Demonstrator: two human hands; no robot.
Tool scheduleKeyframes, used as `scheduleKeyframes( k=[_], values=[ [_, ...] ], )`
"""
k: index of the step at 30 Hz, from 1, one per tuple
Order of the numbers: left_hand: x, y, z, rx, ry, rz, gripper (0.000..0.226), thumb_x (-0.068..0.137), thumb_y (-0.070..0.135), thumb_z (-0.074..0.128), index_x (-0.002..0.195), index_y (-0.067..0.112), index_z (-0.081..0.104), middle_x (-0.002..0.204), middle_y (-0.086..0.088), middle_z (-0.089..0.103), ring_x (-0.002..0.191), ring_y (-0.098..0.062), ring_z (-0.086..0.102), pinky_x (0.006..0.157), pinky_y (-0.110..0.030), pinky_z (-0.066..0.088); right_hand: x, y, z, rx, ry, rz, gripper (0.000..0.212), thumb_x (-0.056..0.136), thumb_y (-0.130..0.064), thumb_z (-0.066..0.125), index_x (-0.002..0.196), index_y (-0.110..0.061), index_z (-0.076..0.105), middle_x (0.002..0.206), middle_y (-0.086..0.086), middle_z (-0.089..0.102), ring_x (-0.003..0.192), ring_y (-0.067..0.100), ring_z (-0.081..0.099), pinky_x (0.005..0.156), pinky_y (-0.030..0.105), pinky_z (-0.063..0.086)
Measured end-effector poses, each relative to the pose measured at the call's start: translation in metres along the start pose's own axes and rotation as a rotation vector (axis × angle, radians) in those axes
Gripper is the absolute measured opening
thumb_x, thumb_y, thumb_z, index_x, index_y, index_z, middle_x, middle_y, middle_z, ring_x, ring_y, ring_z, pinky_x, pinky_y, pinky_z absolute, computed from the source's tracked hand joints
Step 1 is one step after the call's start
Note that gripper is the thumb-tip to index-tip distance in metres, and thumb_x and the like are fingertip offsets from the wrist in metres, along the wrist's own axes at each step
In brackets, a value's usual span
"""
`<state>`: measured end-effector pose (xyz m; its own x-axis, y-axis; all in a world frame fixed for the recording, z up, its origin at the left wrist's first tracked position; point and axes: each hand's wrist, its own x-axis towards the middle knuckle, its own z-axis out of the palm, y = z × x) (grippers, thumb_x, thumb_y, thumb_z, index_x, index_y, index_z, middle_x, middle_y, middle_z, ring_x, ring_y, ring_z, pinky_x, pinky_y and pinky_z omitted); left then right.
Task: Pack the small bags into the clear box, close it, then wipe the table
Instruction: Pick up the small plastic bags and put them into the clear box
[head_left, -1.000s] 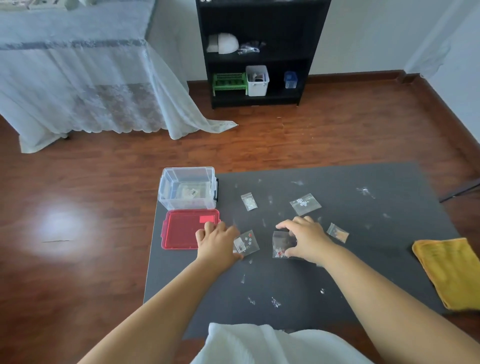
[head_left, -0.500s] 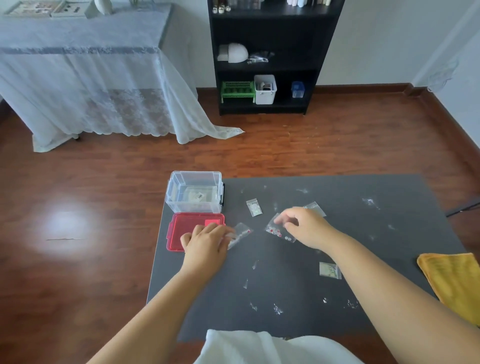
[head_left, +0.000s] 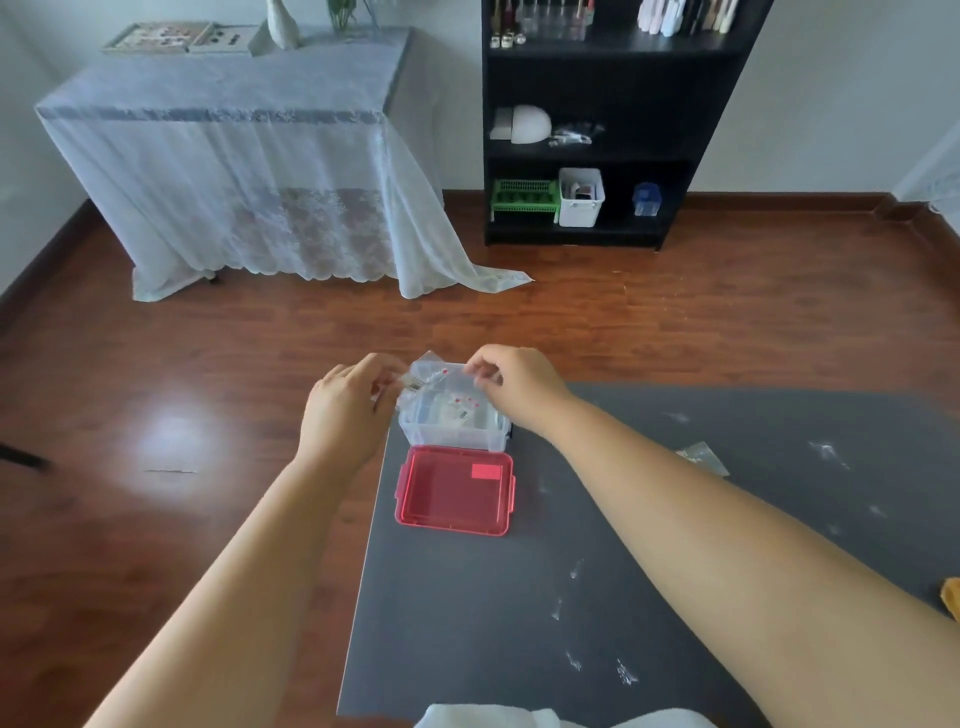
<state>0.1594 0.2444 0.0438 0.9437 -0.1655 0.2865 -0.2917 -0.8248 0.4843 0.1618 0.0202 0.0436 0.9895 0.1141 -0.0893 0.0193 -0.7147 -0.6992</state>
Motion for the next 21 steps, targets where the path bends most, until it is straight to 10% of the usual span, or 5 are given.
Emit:
scheduleKeyframes(
  k=[6, 12, 21],
  values=[
    [0.004, -0.018, 0.007, -0.073, -0.074, -0.063, 0.015, 0.088, 0.021, 0.066, 0.1, 0.028, 0.068, 0.082, 0.014, 0.068, 0.081, -0.018, 0.057, 0.07, -0.031, 0.048, 0.033, 0.003, 0.036, -0.259, -0.201, 0.164, 0.039, 0.09, -0.007, 0.043, 0.1, -0.042, 0.057, 0.098, -0.007, 0.067, 0.11, 0.018, 0.05, 0.095, 0.039, 0.031],
    [0.012, -0.021, 0.019, -0.11, -0.1, -0.066, 0.019, 0.091, 0.017, 0.057, 0.105, 0.023, 0.069, 0.083, 0.005, 0.071, 0.082, -0.021, 0.052, 0.072, -0.035, 0.049, 0.044, 0.009, 0.054, -0.354, -0.334, 0.29, 0.054, 0.094, -0.013, 0.038, 0.128, -0.052, 0.048, 0.145, 0.007, 0.041, 0.139, 0.033, 0.02, 0.101, 0.039, 0.026],
    [0.034, -0.015, 0.043, -0.068, -0.252, -0.026, 0.024, 0.093, 0.013, 0.052, 0.106, 0.023, 0.069, 0.09, 0.006, 0.072, 0.093, -0.024, 0.055, 0.075, -0.033, 0.046, 0.001, 0.029, 0.021, -0.172, 0.068, 0.12, 0.045, 0.09, -0.005, 0.052, 0.13, -0.024, 0.059, 0.12, 0.001, 0.058, 0.114, 0.025, 0.045, 0.097, 0.039, 0.038]
  ],
)
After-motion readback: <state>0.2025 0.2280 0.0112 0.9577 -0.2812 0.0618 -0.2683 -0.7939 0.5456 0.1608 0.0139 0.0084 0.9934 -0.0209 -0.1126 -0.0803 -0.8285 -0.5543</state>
